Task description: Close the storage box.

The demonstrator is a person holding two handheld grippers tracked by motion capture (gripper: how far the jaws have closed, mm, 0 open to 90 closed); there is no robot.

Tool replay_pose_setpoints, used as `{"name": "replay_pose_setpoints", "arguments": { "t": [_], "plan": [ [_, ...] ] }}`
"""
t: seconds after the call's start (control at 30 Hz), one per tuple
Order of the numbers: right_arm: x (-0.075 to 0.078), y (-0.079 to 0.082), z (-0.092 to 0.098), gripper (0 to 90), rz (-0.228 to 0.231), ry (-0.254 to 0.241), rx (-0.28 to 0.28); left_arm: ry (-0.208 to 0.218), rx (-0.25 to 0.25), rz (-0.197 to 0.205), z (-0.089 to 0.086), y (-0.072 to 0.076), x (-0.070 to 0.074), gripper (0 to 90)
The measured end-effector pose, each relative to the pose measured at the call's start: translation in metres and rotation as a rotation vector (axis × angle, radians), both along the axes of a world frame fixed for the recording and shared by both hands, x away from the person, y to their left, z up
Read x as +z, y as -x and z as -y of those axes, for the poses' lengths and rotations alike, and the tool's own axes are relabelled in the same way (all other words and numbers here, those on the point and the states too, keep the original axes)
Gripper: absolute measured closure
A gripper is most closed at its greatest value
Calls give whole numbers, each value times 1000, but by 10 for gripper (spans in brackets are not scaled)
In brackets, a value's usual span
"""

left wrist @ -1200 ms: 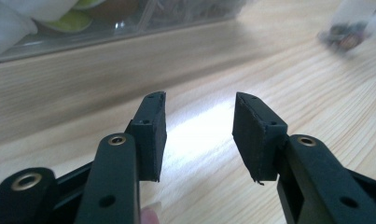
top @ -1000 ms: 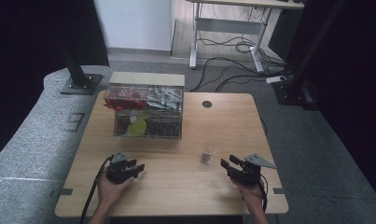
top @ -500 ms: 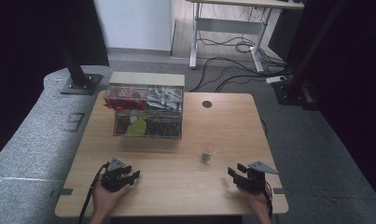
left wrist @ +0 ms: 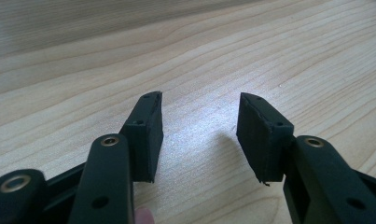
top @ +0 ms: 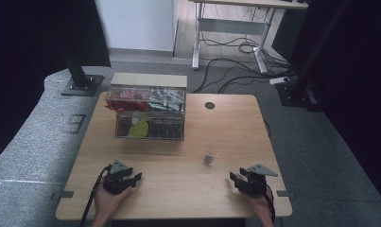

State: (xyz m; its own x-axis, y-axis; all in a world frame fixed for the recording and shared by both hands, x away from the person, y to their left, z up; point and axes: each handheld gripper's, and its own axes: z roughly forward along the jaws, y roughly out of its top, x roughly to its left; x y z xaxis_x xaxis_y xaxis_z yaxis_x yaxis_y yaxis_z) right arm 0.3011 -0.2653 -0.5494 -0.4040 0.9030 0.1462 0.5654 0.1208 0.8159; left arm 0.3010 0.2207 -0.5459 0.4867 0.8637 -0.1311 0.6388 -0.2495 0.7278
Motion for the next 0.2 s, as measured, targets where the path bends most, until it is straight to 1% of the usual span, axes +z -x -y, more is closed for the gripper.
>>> {"name": "replay_pose_setpoints", "arguments": {
  "t": [0.2],
  "plan": [
    [-1,-1,0,445,-6,2,-4,-1,5,-1,1,-1,0,491]
  ]
}}
